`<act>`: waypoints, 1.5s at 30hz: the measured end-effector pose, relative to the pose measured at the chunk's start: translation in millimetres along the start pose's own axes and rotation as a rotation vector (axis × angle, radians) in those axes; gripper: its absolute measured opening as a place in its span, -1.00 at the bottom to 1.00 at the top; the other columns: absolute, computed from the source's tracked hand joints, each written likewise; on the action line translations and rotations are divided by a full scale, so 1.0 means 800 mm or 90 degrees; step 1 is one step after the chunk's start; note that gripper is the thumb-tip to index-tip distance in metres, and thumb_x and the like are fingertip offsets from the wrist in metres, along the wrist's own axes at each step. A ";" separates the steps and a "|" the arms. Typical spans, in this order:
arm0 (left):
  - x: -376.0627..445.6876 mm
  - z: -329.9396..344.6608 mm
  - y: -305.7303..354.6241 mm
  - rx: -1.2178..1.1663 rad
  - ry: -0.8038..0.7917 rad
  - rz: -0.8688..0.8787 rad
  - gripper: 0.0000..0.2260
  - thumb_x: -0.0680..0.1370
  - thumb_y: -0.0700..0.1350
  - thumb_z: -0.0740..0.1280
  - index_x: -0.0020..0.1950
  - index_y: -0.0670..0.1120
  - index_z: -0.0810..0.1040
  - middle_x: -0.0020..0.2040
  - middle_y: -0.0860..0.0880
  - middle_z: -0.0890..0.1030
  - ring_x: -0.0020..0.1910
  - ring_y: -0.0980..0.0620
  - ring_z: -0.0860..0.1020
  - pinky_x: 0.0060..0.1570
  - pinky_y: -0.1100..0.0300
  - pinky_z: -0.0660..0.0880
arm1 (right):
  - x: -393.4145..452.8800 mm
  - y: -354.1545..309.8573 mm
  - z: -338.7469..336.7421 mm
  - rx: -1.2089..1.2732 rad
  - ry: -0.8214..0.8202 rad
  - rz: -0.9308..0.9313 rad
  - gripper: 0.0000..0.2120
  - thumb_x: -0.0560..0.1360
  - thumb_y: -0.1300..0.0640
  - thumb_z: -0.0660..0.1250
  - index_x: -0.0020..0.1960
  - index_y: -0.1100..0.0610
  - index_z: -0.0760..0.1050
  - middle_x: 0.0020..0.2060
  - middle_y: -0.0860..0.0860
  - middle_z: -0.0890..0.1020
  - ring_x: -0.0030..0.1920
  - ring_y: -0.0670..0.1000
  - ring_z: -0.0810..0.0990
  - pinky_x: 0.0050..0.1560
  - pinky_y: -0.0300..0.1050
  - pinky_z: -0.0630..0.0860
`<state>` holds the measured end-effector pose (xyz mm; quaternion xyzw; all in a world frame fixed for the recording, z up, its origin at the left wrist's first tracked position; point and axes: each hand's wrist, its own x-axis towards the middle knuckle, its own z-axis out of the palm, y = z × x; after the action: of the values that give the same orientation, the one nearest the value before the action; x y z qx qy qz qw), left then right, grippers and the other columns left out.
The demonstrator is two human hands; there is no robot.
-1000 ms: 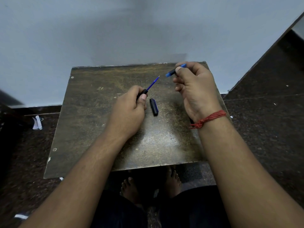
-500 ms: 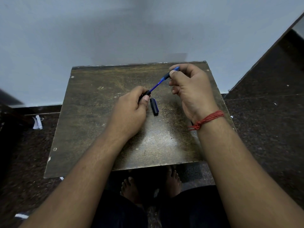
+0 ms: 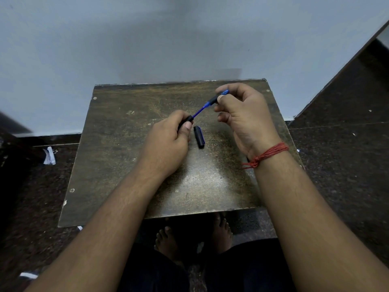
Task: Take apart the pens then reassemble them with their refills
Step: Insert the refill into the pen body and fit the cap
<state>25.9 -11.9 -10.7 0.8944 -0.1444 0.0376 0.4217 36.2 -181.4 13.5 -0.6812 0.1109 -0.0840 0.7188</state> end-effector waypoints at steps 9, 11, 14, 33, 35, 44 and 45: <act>-0.001 0.000 0.002 0.012 -0.008 0.004 -0.89 0.65 -0.11 0.21 0.07 0.01 0.52 -0.22 0.04 0.59 -0.24 0.05 0.55 -0.25 0.04 0.49 | -0.005 0.007 0.010 -0.047 -0.114 0.004 -0.78 0.49 0.39 0.31 -0.07 0.09 0.59 -0.19 0.08 0.62 -0.13 0.04 0.61 -0.25 -0.17 0.52; -0.001 0.000 0.002 0.013 -0.001 0.009 -0.89 0.64 -0.12 0.21 0.07 0.00 0.52 -0.22 0.04 0.59 -0.24 0.05 0.55 -0.25 0.04 0.49 | -0.005 0.006 0.009 -0.049 -0.114 -0.001 -0.78 0.48 0.40 0.31 -0.07 0.10 0.59 -0.19 0.08 0.64 -0.12 0.06 0.62 -0.24 -0.17 0.53; 0.000 0.000 0.002 0.006 0.003 0.014 -0.88 0.64 -0.12 0.22 0.09 -0.02 0.54 -0.22 0.02 0.60 -0.23 0.04 0.55 -0.25 0.06 0.48 | -0.005 0.005 0.007 -0.044 -0.134 -0.010 -0.79 0.48 0.41 0.32 -0.07 0.13 0.60 -0.19 0.09 0.65 -0.13 0.07 0.63 -0.21 -0.16 0.54; -0.002 0.003 -0.003 0.065 -0.039 0.045 -0.91 0.60 -0.11 0.25 0.03 0.01 0.55 -0.19 0.04 0.63 -0.19 0.01 0.58 -0.16 -0.06 0.54 | -0.004 -0.002 -0.020 -0.558 -0.230 -0.170 -0.79 0.63 0.01 0.26 -0.17 0.01 0.49 -0.31 -0.04 0.62 -0.26 -0.08 0.56 -0.21 -0.13 0.45; -0.001 0.003 -0.002 0.063 -0.039 0.046 -0.90 0.61 -0.12 0.26 0.04 0.00 0.56 -0.19 0.05 0.63 -0.19 0.02 0.58 -0.16 -0.05 0.54 | -0.006 -0.003 -0.019 -0.561 -0.208 -0.167 -0.69 0.63 -0.09 0.24 -0.19 0.06 0.52 -0.34 -0.05 0.56 -0.31 -0.10 0.49 -0.27 -0.14 0.37; 0.001 -0.002 -0.003 0.028 -0.015 0.045 -0.88 0.62 -0.12 0.26 0.09 0.02 0.57 -0.23 0.09 0.61 -0.22 0.06 0.58 -0.18 -0.01 0.54 | -0.003 0.001 -0.012 -0.360 -0.177 -0.179 -0.93 0.53 0.10 0.39 -0.10 -0.04 0.53 -0.22 -0.02 0.63 -0.21 0.04 0.64 -0.13 0.12 0.63; 0.000 -0.001 -0.003 0.030 -0.016 0.048 -0.88 0.61 -0.12 0.26 0.08 0.02 0.57 -0.22 0.08 0.61 -0.22 0.05 0.58 -0.17 -0.02 0.54 | -0.004 0.002 -0.010 -0.366 -0.158 -0.165 -0.91 0.54 0.07 0.40 -0.14 -0.03 0.53 -0.29 -0.02 0.62 -0.28 0.00 0.62 -0.20 0.06 0.62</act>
<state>26.7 -9.4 -11.9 0.8983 -0.1824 0.0454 0.3972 31.0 -188.5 11.9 -0.8695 -0.0457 -0.0565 0.4886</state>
